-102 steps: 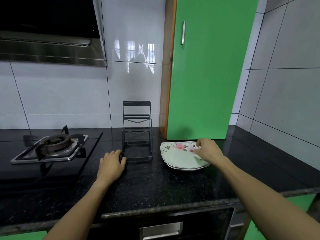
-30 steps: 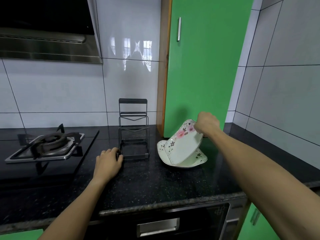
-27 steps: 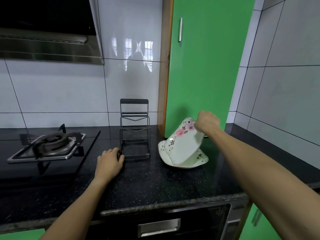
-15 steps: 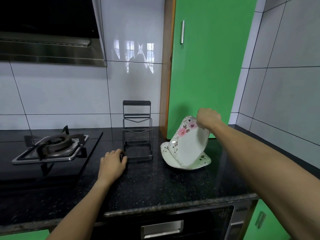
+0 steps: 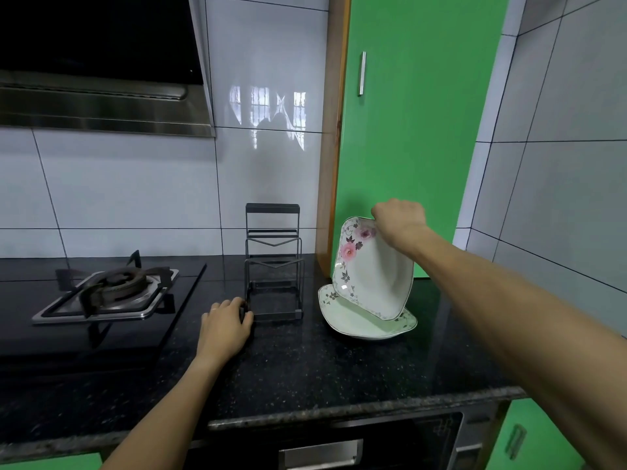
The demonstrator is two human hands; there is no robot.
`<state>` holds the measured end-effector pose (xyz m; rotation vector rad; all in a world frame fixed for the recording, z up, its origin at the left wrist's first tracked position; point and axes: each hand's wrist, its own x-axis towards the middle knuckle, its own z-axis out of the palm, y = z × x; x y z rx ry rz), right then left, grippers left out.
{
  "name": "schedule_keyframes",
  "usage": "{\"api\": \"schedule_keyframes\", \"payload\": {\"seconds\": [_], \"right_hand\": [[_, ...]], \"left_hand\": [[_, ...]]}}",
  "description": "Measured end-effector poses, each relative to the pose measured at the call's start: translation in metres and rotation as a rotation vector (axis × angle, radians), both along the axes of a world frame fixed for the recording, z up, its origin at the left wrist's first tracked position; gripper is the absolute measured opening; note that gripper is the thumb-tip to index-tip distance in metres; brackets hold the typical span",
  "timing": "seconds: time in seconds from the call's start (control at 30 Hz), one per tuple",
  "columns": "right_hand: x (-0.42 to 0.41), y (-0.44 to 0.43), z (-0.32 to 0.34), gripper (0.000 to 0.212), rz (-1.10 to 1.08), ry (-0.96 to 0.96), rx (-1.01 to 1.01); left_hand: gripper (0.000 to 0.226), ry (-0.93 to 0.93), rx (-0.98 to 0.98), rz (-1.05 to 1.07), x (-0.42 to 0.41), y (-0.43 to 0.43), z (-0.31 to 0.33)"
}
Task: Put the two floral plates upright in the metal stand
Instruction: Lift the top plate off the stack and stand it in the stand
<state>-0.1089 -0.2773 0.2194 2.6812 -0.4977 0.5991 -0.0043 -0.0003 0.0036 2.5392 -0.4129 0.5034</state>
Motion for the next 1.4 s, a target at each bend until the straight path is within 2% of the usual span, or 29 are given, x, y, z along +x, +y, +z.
{"api": "schedule_keyframes", "payload": {"seconds": [0.17, 0.3, 0.73, 0.93, 1.4], "right_hand": [[0.000, 0.003, 0.012, 0.023, 0.049, -0.092, -0.102], [0.002, 0.007, 0.024, 0.026, 0.083, -0.179, -0.155], [0.013, 0.039, 0.064, 0.022, 0.207, -0.324, -0.165], [0.019, 0.057, 0.075, 0.028, 0.287, -0.385, -0.173], [0.034, 0.104, 0.074, 0.028, 0.436, -0.320, -0.226]], "left_hand": [[0.025, -0.006, -0.010, -0.005, 0.000, 0.000, -0.001], [0.025, -0.010, -0.006, -0.001, 0.000, 0.000, -0.001], [0.026, -0.024, -0.008, 0.000, -0.001, -0.001, -0.001], [0.029, -0.026, -0.011, 0.000, -0.001, -0.001, -0.001], [0.028, -0.033, -0.009, 0.011, -0.001, -0.001, 0.000]]}}
